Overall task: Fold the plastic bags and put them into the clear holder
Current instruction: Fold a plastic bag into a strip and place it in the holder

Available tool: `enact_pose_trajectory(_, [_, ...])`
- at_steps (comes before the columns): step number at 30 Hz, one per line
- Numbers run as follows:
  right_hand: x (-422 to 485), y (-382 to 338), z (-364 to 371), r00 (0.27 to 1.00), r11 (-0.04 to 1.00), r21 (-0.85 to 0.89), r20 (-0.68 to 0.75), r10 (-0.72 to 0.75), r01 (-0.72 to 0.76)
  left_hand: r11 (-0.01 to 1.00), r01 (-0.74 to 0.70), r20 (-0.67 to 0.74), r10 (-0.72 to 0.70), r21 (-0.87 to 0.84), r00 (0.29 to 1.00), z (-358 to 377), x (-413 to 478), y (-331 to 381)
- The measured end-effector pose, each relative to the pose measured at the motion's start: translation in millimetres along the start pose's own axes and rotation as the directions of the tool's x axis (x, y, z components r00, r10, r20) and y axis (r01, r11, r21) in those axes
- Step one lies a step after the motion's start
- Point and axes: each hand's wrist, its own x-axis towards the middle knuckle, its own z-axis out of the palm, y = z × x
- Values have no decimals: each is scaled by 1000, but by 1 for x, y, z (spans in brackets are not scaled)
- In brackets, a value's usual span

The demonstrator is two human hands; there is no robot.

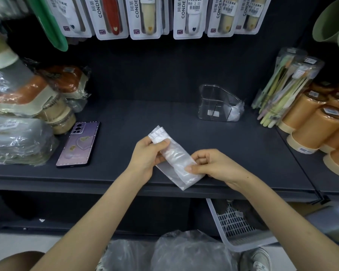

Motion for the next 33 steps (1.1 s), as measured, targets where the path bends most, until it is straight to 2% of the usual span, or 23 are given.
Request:
enact_pose_trajectory(3, [-4,2,-5,999,999,-53,-42,2,-4,999,6,-22,-7,-35,1000,3,0,-5])
enact_pose_trajectory(12, [-10,10,-3,994,1000,-7,-107,5,-6,1000,17,-102,-17,-1,995,5,-5,-14])
enact_pose_trajectory(18, [-9,15,-1,995,982,-188,-104,-7,-13,993,42,-165,-24,107,986,-7,0,-9])
enact_pose_trajectory(21, [-8,17,-1,992,951,-310,-126,-23,-17,971,4,-177,39,239,983,-10,4,-7])
enact_pose_trajectory(23, [-5,18,-3,989,923,-384,-147,-32,-27,927,-30,-165,98,374,981,-10,7,-7])
enact_pose_trajectory(27, [-1,16,-9,988,877,-479,-151,-40,-37,763,-64,-144,203,643,969,-15,16,-10])
enact_pose_trajectory(33, [6,12,-20,989,811,-582,-144,-32,-59,599,-31,-110,197,800,974,-13,22,-11])
